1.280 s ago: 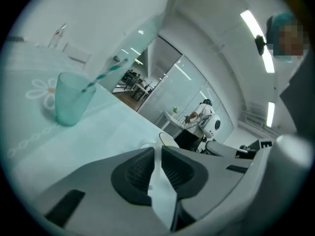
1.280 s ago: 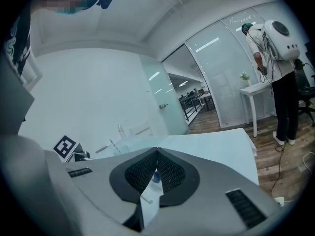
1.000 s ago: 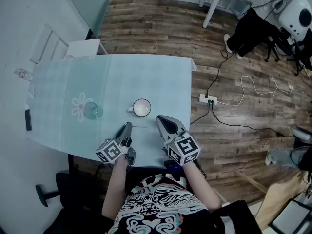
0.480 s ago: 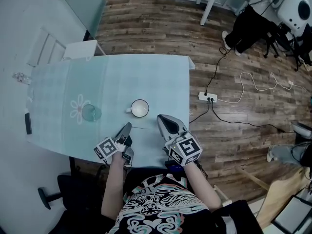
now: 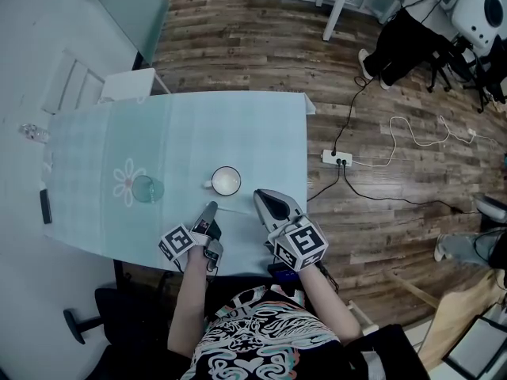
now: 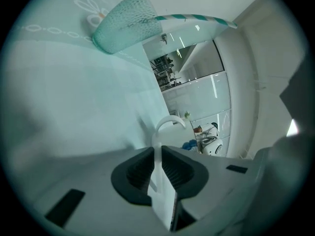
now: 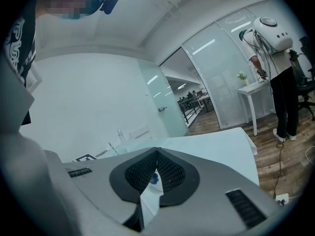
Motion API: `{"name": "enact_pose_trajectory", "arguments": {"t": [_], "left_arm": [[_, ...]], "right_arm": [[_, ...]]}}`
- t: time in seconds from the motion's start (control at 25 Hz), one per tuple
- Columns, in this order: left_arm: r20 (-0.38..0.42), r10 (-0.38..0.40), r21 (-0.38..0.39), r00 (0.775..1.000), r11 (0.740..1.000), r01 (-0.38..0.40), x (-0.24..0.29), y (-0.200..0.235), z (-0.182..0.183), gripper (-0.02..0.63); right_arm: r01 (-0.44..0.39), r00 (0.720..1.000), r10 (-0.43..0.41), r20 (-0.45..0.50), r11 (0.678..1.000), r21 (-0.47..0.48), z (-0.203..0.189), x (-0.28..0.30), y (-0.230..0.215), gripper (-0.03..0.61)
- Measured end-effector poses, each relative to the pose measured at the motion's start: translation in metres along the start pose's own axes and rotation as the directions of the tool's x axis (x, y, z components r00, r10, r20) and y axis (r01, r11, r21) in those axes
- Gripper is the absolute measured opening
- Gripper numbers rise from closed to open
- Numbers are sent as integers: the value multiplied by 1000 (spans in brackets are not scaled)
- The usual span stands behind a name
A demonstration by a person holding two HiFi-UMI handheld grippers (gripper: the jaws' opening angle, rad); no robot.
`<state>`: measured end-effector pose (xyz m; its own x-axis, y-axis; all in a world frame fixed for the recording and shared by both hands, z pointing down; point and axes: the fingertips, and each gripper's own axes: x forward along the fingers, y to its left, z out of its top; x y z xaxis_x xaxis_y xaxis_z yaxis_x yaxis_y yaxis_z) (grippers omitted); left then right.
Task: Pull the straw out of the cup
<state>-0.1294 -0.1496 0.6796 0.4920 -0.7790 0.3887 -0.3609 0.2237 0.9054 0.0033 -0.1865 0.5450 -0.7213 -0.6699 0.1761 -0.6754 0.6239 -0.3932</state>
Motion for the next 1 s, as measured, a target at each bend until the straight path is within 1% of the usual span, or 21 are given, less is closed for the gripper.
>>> {"name": "enact_pose_trajectory", "arguments": {"t": [0.24, 0.4, 0.52, 0.64, 0.76, 1.0], "left_arm": [[29, 19, -12, 999, 1000, -19, 2, 4, 4, 74], [44, 23, 11, 999, 1000, -24, 4, 4, 4, 78], [56, 29, -1, 998, 1000, -29, 3, 5, 5, 78], [53, 27, -12, 998, 1000, -26, 3, 6, 3, 89], [43, 30, -11, 999, 999, -30, 3, 8, 0, 89], [43, 33, -16, 999, 999, -32, 4, 9, 1, 89]], "right_arm": [[-5, 1000, 5, 1, 1000, 4, -2, 0, -1, 16], [-5, 1000, 5, 3, 1000, 8, -1, -2, -4, 15], [1, 1000, -1, 5, 1000, 10, -1, -2, -6, 16], [9, 1000, -9, 5, 1000, 8, -2, -3, -8, 17], [20, 1000, -20, -1, 1000, -12, -5, -4, -9, 17], [20, 1000, -20, 6, 1000, -11, -3, -5, -10, 16]]}}
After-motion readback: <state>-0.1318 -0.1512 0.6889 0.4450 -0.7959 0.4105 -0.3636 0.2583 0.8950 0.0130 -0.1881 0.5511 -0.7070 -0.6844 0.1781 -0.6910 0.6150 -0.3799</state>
